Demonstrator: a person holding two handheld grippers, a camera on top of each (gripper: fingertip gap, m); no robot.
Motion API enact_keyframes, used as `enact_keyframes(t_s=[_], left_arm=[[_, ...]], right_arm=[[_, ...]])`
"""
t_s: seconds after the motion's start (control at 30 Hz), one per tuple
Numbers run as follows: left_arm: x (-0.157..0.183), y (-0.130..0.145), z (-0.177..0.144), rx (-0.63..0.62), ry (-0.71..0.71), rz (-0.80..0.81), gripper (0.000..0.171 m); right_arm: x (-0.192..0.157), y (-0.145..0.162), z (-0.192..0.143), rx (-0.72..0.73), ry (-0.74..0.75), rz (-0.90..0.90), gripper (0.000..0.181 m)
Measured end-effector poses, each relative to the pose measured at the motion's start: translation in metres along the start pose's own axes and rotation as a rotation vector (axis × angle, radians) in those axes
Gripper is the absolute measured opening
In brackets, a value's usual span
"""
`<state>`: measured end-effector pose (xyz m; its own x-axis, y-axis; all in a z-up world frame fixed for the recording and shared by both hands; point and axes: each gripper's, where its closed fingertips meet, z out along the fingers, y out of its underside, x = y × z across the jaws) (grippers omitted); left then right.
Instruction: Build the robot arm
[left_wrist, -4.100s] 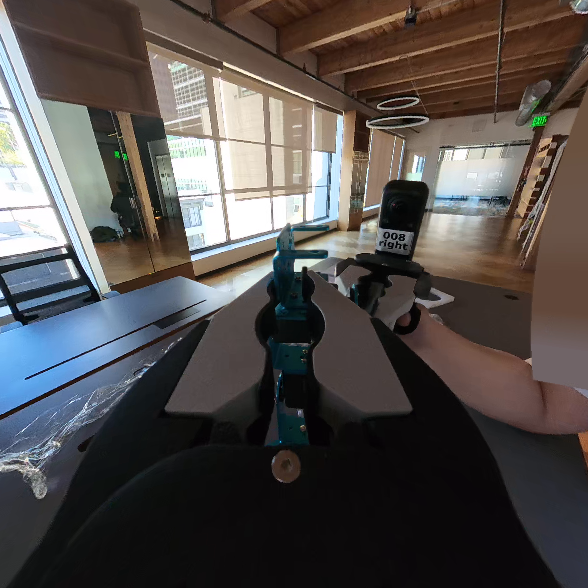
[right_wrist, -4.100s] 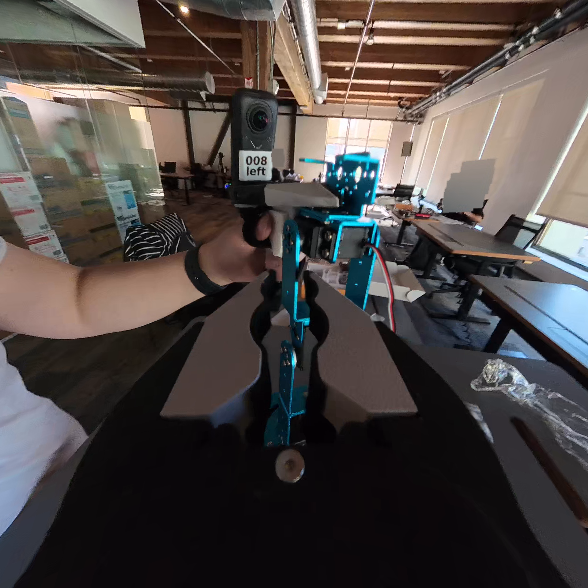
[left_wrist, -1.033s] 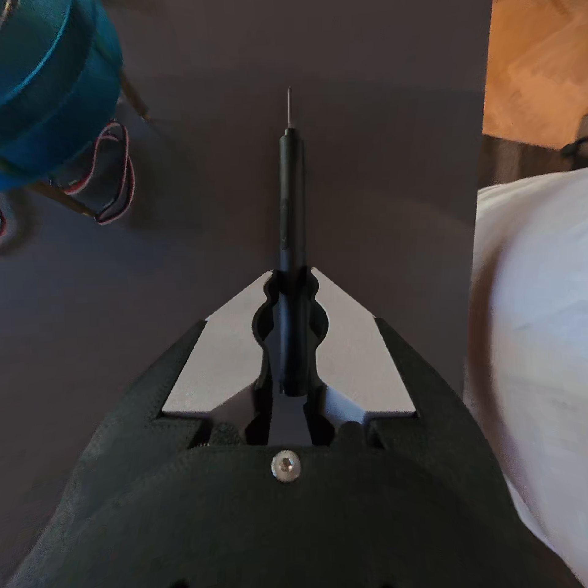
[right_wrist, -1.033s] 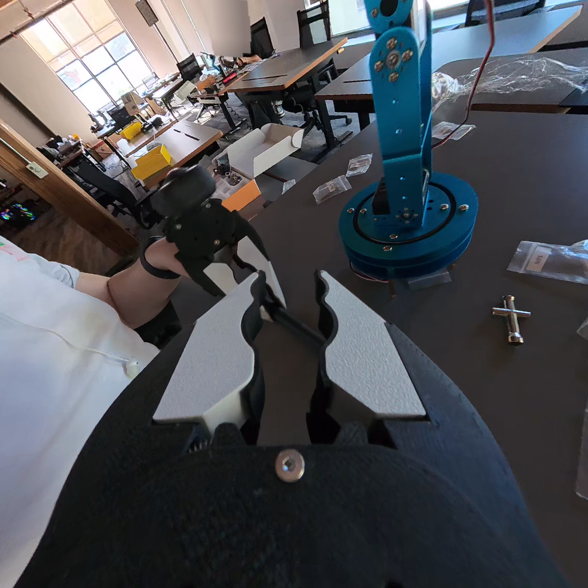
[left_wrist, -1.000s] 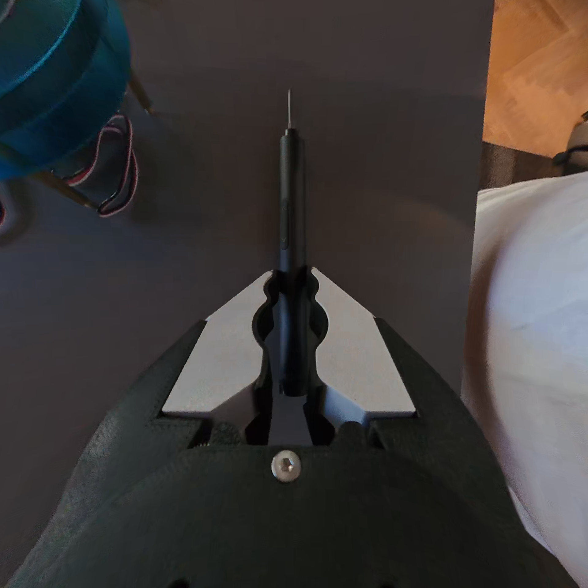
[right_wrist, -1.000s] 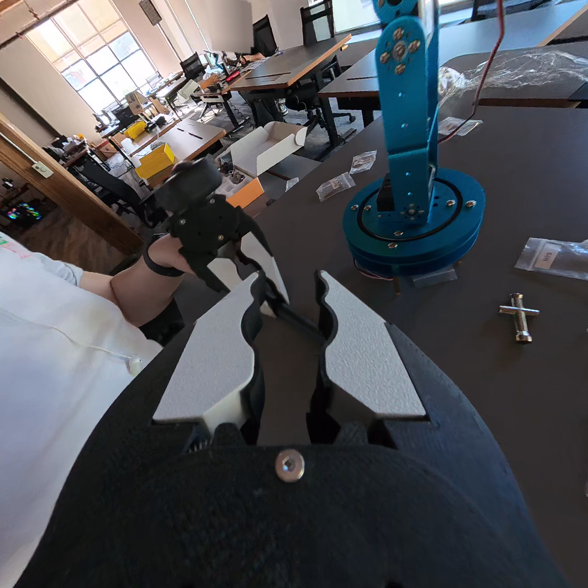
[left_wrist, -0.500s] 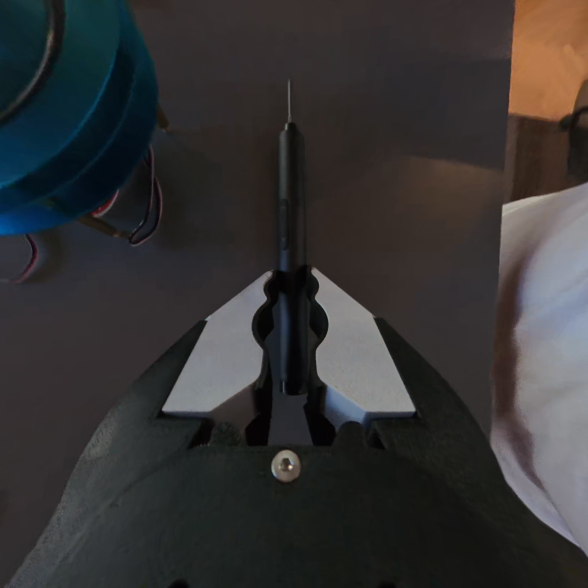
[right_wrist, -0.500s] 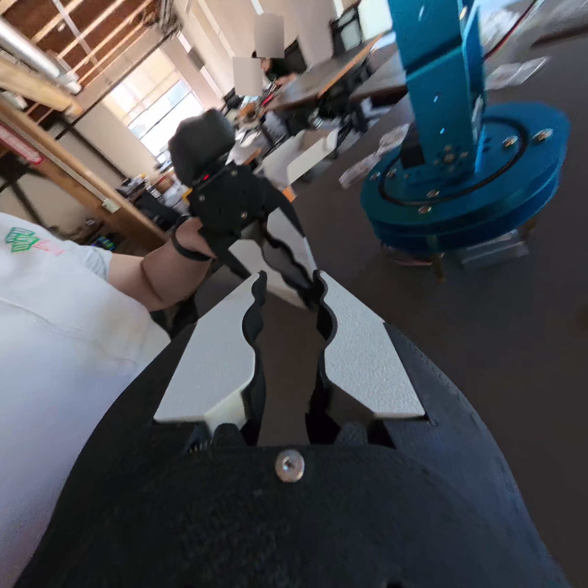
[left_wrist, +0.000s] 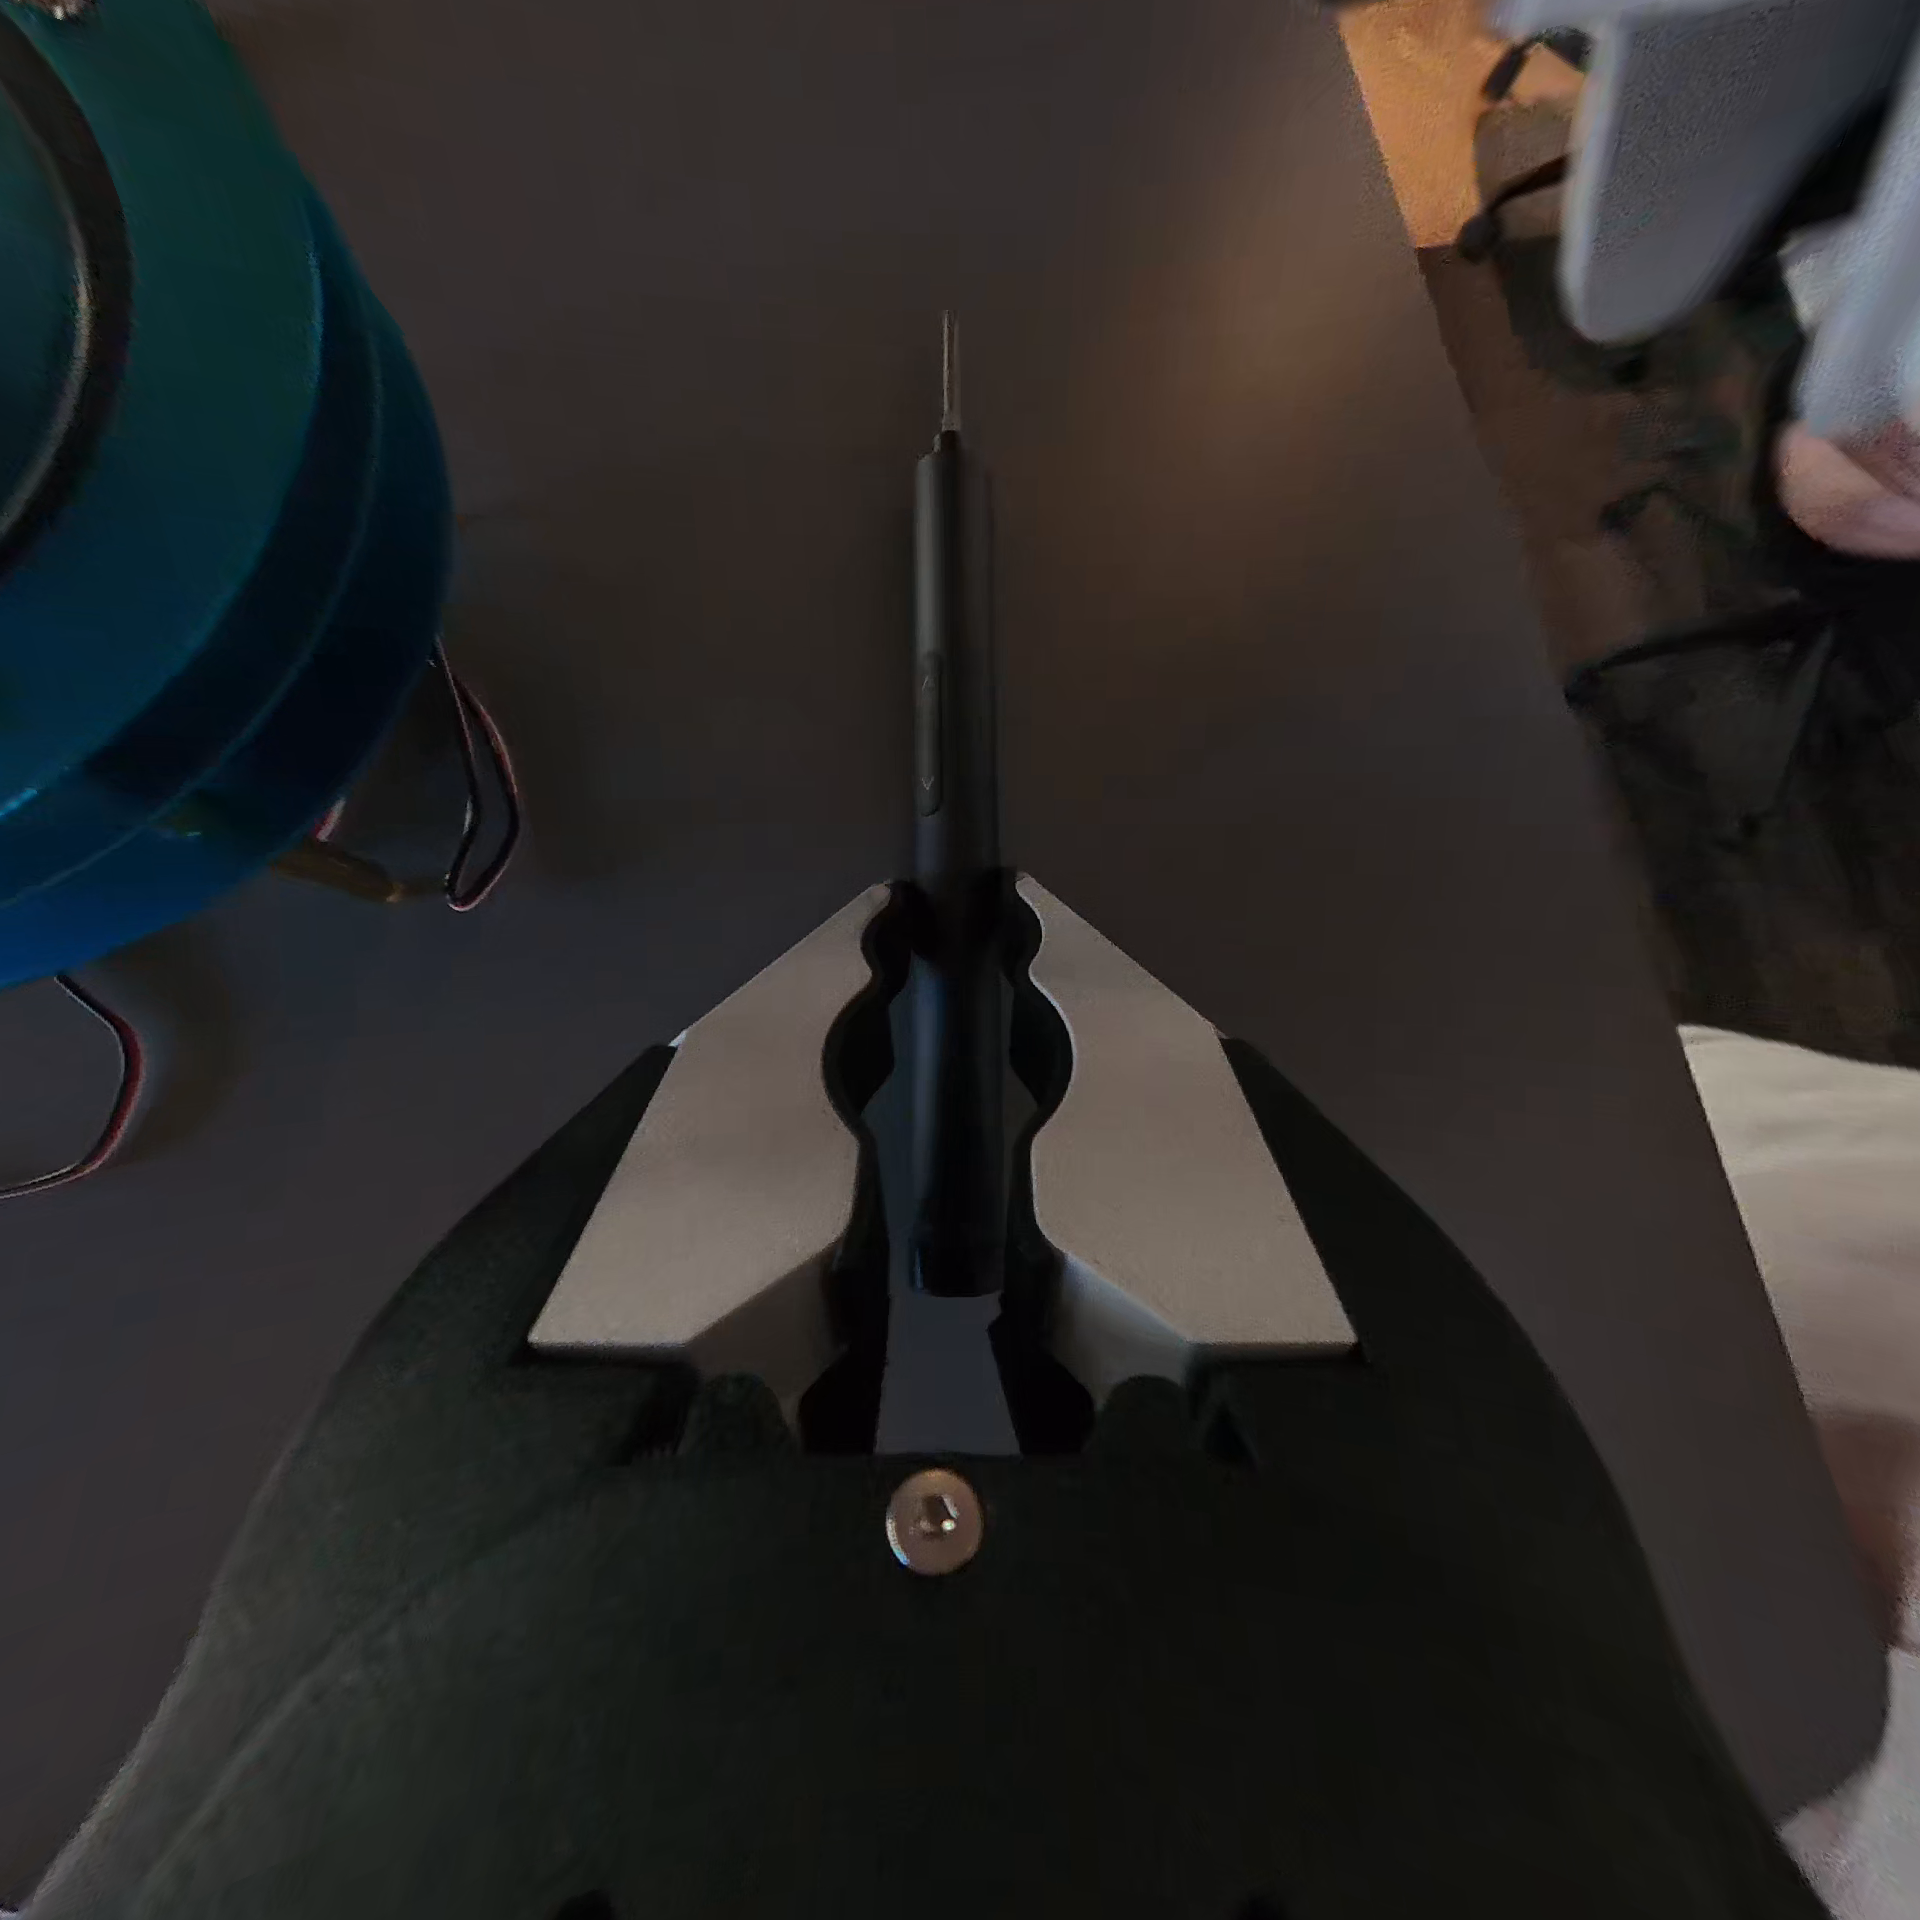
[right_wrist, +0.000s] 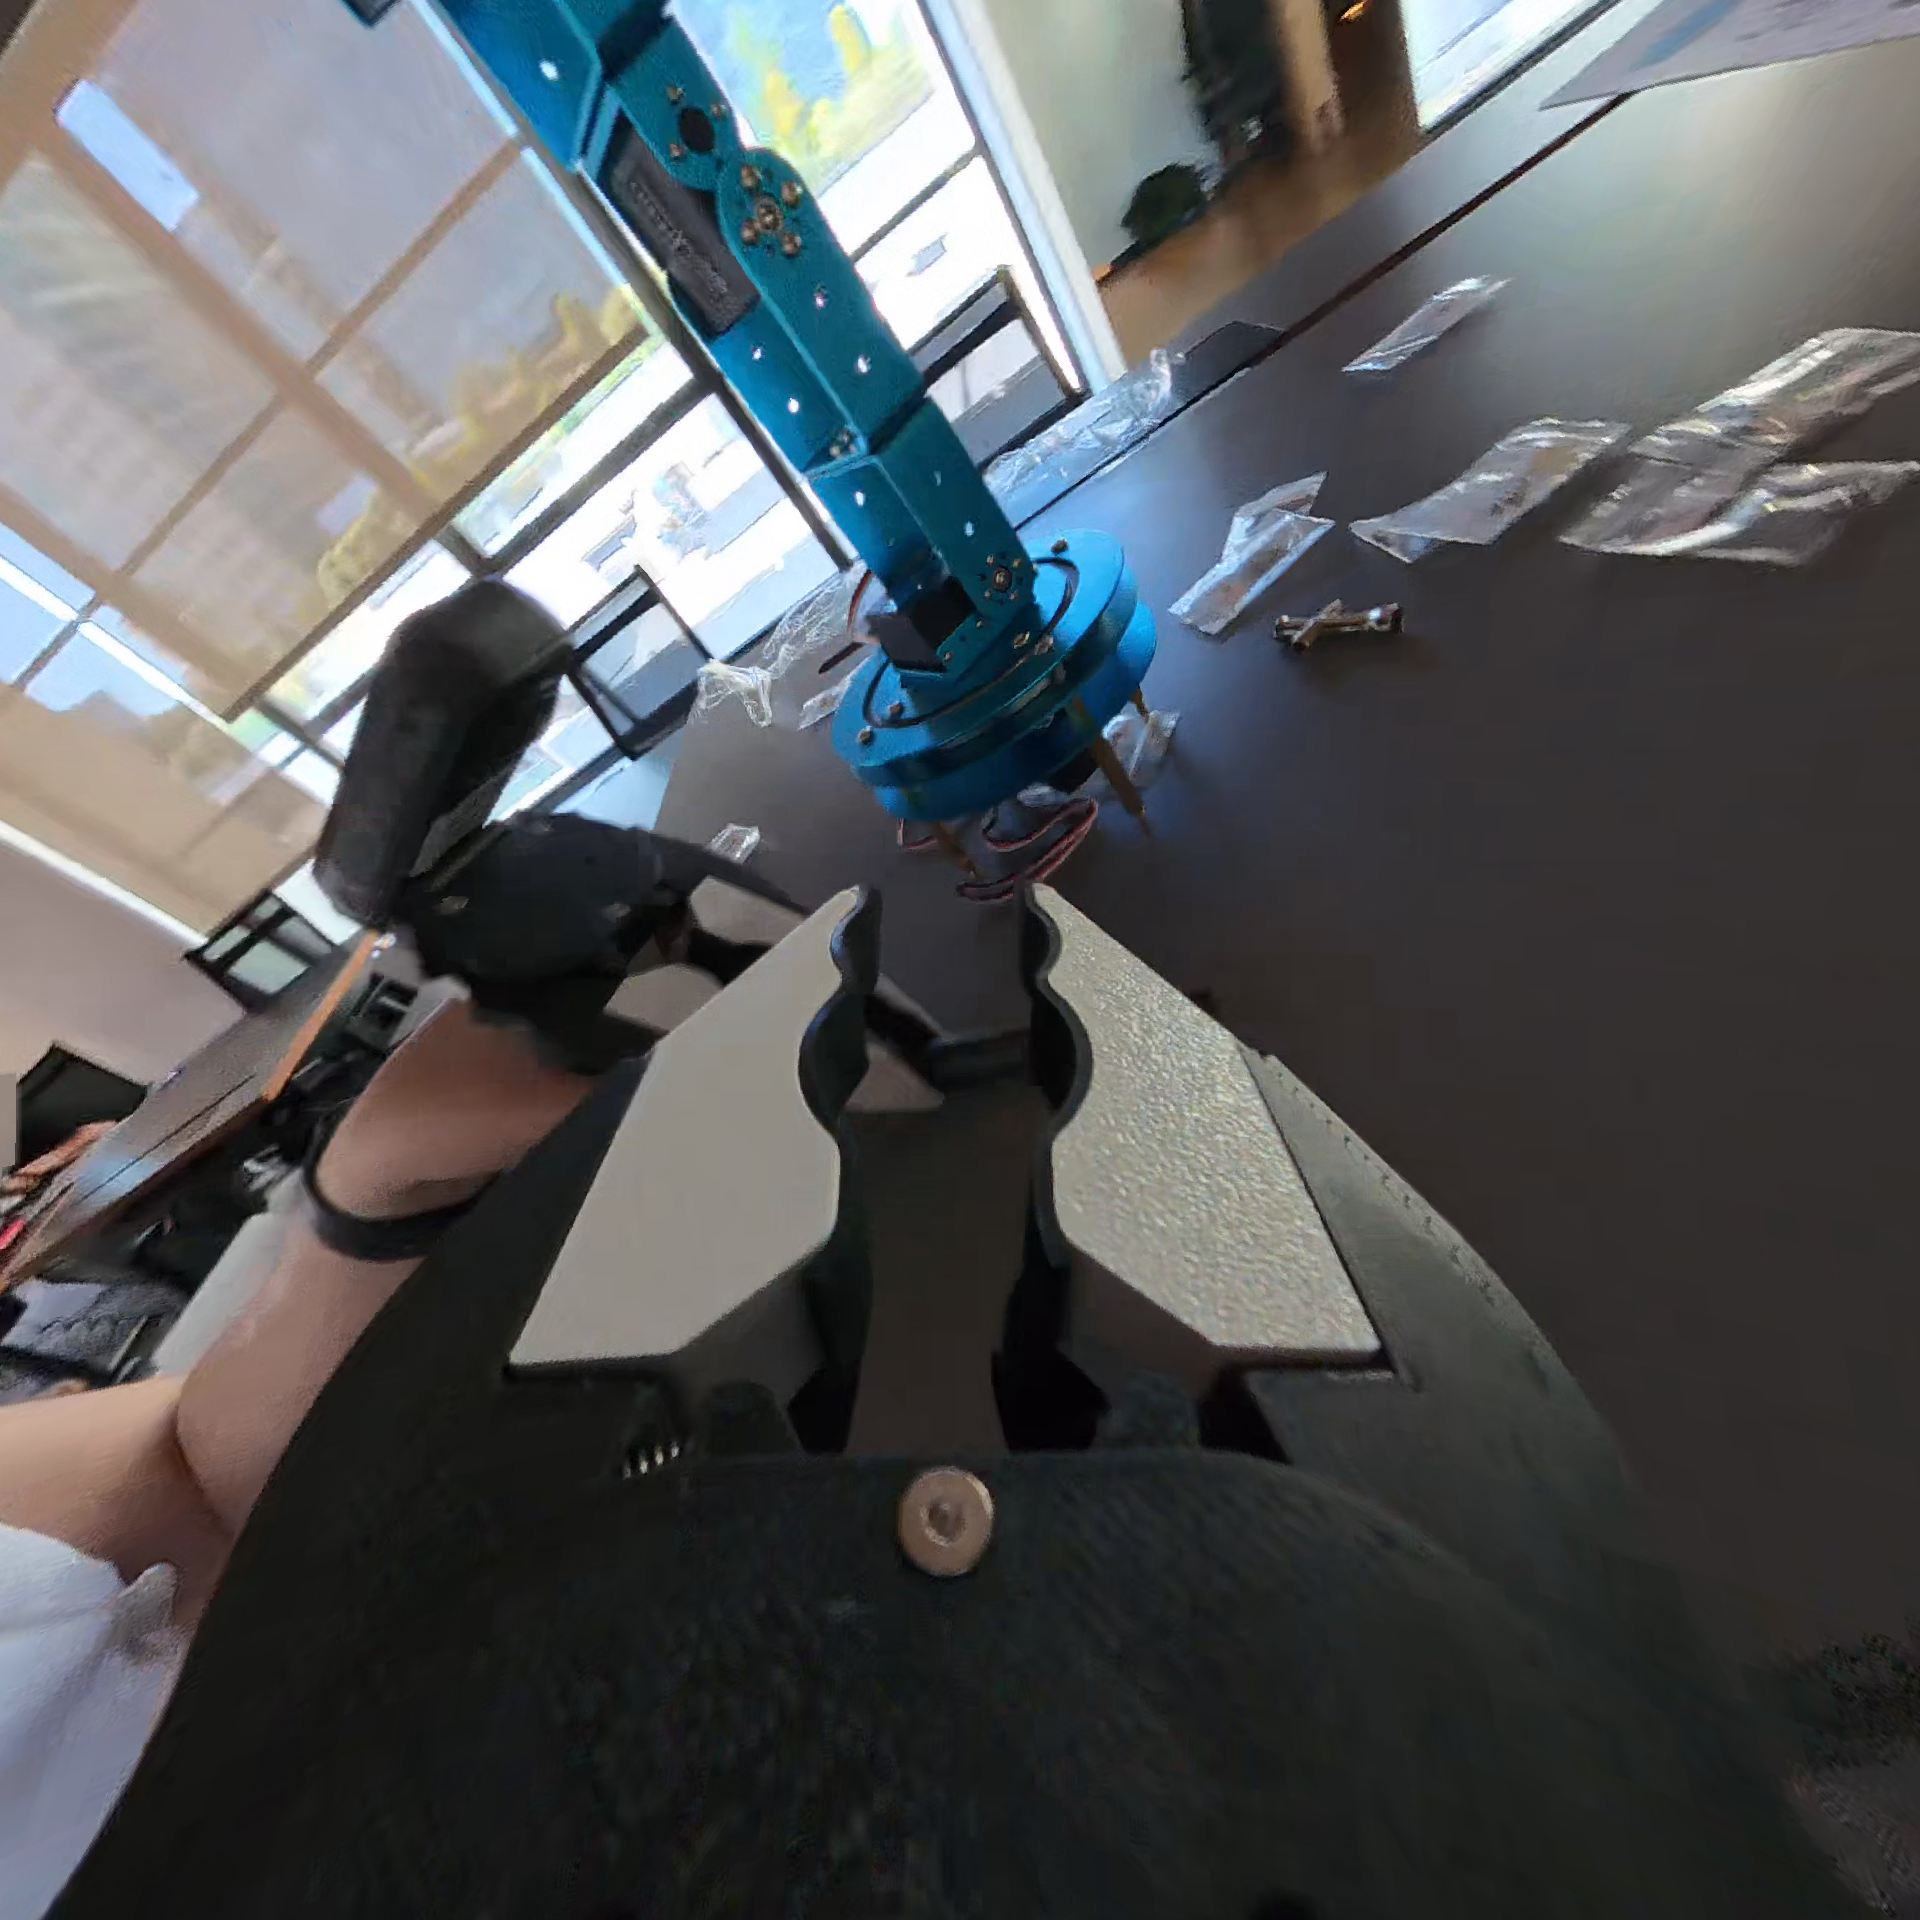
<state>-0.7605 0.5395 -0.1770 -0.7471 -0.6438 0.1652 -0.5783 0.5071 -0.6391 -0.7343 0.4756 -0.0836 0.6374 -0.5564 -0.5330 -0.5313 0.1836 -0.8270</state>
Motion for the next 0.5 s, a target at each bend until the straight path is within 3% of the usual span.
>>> enact_keyframes(t_s=[0.2,0.5], left_arm=[[-0.003,0.006,-0.006,-0.019,0.073,-0.015,0.016],[-0.007,0.009,-0.009,-0.002,0.143,-0.039,0.016]], right_arm=[[-0.019,0.040,-0.028,-0.053,0.134,0.023,0.026],[-0.063,0.055,0.012,-0.032,0.007,0.054,0.027]])
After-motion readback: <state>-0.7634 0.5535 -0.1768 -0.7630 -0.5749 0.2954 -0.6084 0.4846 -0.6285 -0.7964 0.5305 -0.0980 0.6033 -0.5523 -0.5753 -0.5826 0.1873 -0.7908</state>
